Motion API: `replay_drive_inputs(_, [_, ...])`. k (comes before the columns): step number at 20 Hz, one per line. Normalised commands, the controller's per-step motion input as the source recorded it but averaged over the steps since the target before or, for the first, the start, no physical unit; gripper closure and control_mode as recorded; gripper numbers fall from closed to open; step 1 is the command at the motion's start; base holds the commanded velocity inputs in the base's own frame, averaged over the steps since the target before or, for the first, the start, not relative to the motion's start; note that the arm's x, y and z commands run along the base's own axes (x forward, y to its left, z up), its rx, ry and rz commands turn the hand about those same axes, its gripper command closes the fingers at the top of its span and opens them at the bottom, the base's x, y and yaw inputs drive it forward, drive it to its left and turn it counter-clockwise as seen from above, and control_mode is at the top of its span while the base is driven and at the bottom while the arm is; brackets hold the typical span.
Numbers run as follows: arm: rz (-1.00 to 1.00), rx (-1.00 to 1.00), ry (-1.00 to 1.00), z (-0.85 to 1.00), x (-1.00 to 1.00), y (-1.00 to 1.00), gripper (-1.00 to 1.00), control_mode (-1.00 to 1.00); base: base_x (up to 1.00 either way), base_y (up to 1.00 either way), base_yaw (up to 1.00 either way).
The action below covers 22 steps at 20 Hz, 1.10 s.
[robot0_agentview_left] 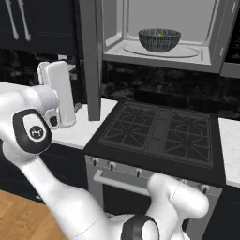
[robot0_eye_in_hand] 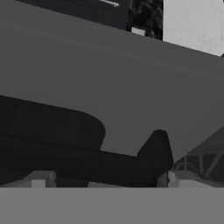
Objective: Pick the broccoli from the sink and place it in the bowl. Then pick the bowl and place it in the microwave. Then close the microwave door and press the start button.
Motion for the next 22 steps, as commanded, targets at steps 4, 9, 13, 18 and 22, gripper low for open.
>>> replay_drive_inputs(4, [0.27,0.27,-0.22,0.00,0.00,-1.00,-1.00,-1.00,0.00,0.00,0.00])
replay_drive_inputs(9, [0.25,0.27,-0.16,0.00,0.02,-1.00,-1.00,-1.00,0.00,0.00,0.00])
replay_drive_inputs(13, [0.24,0.26,-0.11,0.00,0.20,-1.00,-1.00,-1.00,0.00,0.00,0.00])
replay_drive_inputs(18, [0.21,0.25,-0.12,0.07,0.24,-1.00,-1.00,-1.00,0.00,0.00,0.00])
replay_drive_inputs(22, [0.18,0.24,-0.10,0.14,0.36,-0.91,-1.00,-1.00,0.00,0.00,0.00])
